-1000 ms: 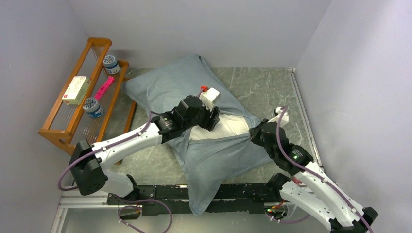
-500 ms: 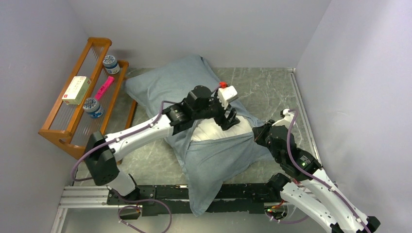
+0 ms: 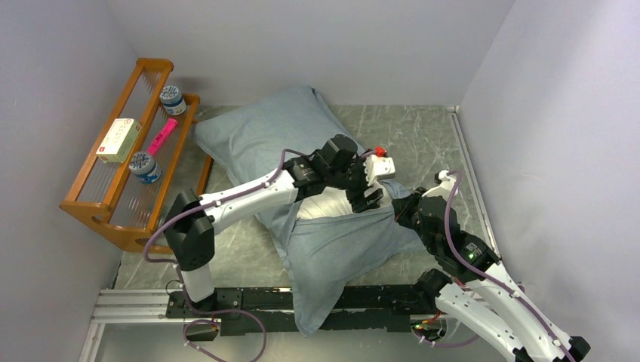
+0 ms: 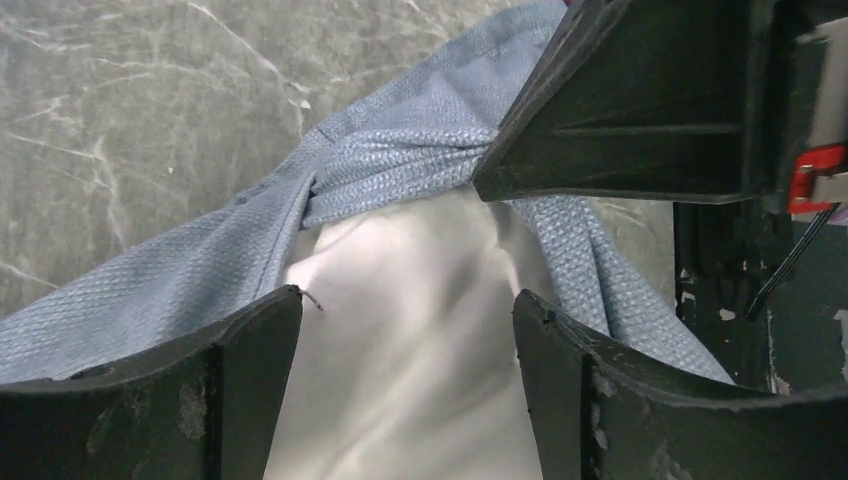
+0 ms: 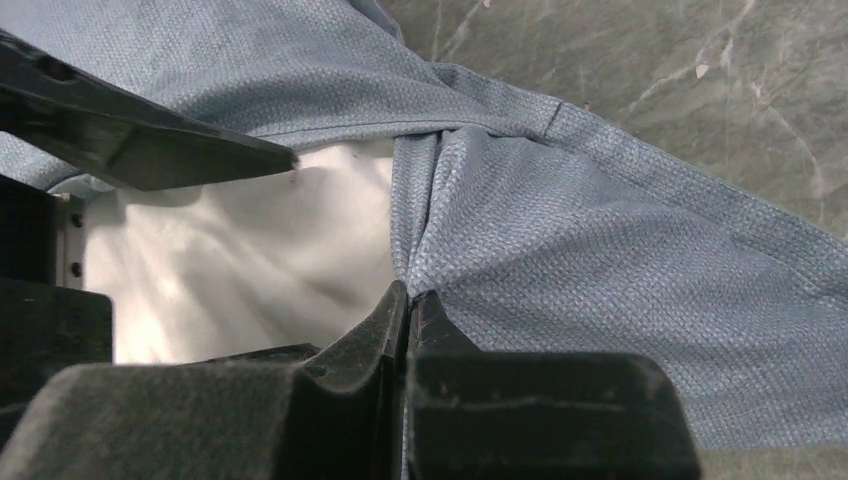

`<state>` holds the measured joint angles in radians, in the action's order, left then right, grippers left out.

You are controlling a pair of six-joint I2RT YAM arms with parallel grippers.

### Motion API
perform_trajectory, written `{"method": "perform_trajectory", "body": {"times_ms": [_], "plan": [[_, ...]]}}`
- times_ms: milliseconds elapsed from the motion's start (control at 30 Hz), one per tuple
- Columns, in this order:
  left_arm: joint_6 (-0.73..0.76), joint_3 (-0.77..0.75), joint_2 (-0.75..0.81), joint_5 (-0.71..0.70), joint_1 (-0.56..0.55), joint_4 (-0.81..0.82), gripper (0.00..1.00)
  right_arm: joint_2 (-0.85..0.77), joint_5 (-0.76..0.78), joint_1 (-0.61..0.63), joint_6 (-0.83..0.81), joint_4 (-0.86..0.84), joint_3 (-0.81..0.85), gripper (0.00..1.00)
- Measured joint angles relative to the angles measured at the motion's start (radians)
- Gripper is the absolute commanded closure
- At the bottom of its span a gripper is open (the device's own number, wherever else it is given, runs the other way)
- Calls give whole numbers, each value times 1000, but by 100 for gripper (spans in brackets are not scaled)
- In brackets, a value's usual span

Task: Remove the pillowcase from the pillow
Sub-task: Remove the pillow from the pillowcase.

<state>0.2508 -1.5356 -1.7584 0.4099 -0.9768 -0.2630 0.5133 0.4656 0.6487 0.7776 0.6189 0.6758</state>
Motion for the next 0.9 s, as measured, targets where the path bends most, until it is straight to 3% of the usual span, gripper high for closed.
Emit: {"method": "perform_trajectory", "body": {"times_ms": [567,900], "plan": [[284,-131,-105,22,-56,-166,18,-3,-8,0,-9,1,0,100],[306,-131,-161,48,-61,-136,18,-9,-14,0,-17,17,0,100]]}}
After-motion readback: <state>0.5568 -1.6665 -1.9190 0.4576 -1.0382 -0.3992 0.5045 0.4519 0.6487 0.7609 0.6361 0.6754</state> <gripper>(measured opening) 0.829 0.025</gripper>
